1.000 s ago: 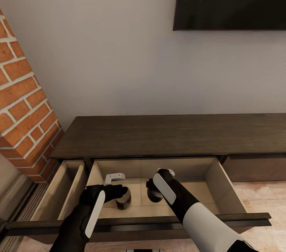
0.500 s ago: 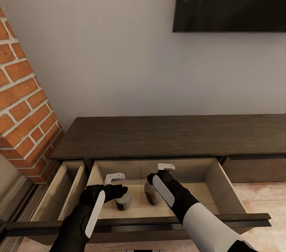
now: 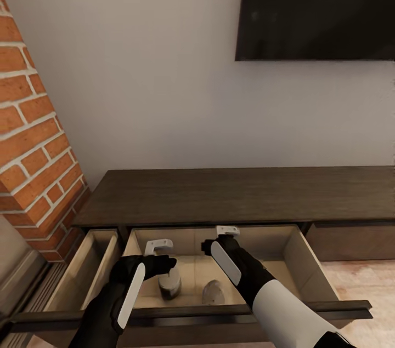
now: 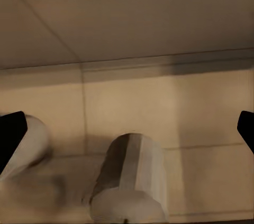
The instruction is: Place each of the two pumpkins and all three candles from the living room inside a cabinet in the living room (use any cabinet), then make sure every cabinet is closed, and position the cauldron so it is next to a table in the living room.
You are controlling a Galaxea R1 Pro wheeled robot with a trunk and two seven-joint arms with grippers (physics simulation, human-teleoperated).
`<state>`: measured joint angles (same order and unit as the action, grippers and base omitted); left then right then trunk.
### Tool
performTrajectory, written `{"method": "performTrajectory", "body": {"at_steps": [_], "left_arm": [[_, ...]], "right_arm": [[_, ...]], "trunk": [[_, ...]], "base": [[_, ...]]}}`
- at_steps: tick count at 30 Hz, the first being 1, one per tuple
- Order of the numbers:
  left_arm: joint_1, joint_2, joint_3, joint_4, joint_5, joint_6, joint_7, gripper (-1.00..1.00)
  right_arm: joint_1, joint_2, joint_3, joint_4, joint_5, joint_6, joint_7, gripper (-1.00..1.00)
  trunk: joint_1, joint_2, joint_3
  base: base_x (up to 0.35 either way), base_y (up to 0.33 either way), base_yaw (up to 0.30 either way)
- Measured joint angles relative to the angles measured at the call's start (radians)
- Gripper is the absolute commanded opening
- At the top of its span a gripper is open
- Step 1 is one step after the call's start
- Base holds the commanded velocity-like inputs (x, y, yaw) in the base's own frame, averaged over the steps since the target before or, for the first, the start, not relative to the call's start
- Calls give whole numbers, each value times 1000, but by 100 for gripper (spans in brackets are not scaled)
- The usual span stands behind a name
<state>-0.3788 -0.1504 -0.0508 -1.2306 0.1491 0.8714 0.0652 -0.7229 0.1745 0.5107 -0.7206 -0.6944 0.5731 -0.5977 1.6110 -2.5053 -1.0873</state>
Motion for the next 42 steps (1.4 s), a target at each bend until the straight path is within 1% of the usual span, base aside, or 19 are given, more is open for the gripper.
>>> {"method": "performTrajectory", "body": {"at_steps": [3, 7, 11, 12, 13, 14, 24, 28, 29, 30, 31, 32, 33, 36, 42], "left_arm": [[-1, 0, -1, 0, 0, 0, 0, 100], [0, 0, 0, 0, 0, 1, 0, 100], [0, 0, 1, 0, 0, 0, 0, 100], [0, 0, 1, 0, 0, 0, 0, 100], [0, 0, 1, 0, 0, 0, 0, 100], [0, 0, 1, 0, 0, 0, 0, 100], [0, 0, 1, 0, 0, 0, 0, 100], [0, 1, 1, 0, 0, 2, 0, 100], [-8, 2, 6, 0, 0, 50, 0, 100], [-14, 3, 7, 0, 0, 74, 0, 100], [-16, 3, 8, 0, 0, 81, 0, 100], [-16, 3, 8, 0, 0, 83, 1, 100], [-18, 3, 8, 0, -1, 94, 1, 100], [-23, 4, 8, 0, -2, 112, 1, 100], [-30, 8, 11, 0, -4, 124, 3, 100]], "right_arm": [[0, 0, -1, -1, -3, 1, 2, 100], [0, 0, -10, -1, -9, 34, 2, 100], [0, 0, -17, -3, -16, 49, 2, 100], [0, 0, -26, -4, -28, 51, 2, 100], [0, 0, -38, -6, -55, 58, 1, 100], [0, 0, -44, -7, -69, 66, 1, 100], [0, 0, -51, -3, -75, 73, 1, 100], [0, 0, -57, -3, -75, 105, 1, 100], [0, 0, -95, -6, -79, 141, 0, 100], [0, 0, -121, -8, -79, 171, 0, 100], [0, 0, -136, -8, -79, 184, 0, 100], [0, 0, -141, -8, -79, 187, 0, 100], [0, 0, -154, -8, -79, 193, 0, 100], [0, 0, -163, -9, -79, 196, -1, 100], [0, 0, -165, -9, -79, 201, -2, 100]], "trunk": [[-1, 1, 12], [-3, 2, 27], [-5, 3, 43], [-5, 3, 46], [-5, 3, 50], [-6, 3, 54], [-11, 6, 93], [-25, 32, 106], [-29, 39, 109], [-33, 46, 112], [-37, 53, 115], [-41, 60, 118], [-45, 67, 121], [-56, 88, 131], [-79, 130, 149]], "base": [[0, 0, 0], [-119, 0, 0], [-57, 0, 0], [-209, 0, 0], [-59, 0, 0], [-30, 0, 0], [-55, 0, 0], [-23, 0, 0], [0, 0, 0], [0, 0, 0], [0, 0, 0], [0, 0, 0], [0, 0, 0], [0, 0, 0], [0, 0, 0]]}}
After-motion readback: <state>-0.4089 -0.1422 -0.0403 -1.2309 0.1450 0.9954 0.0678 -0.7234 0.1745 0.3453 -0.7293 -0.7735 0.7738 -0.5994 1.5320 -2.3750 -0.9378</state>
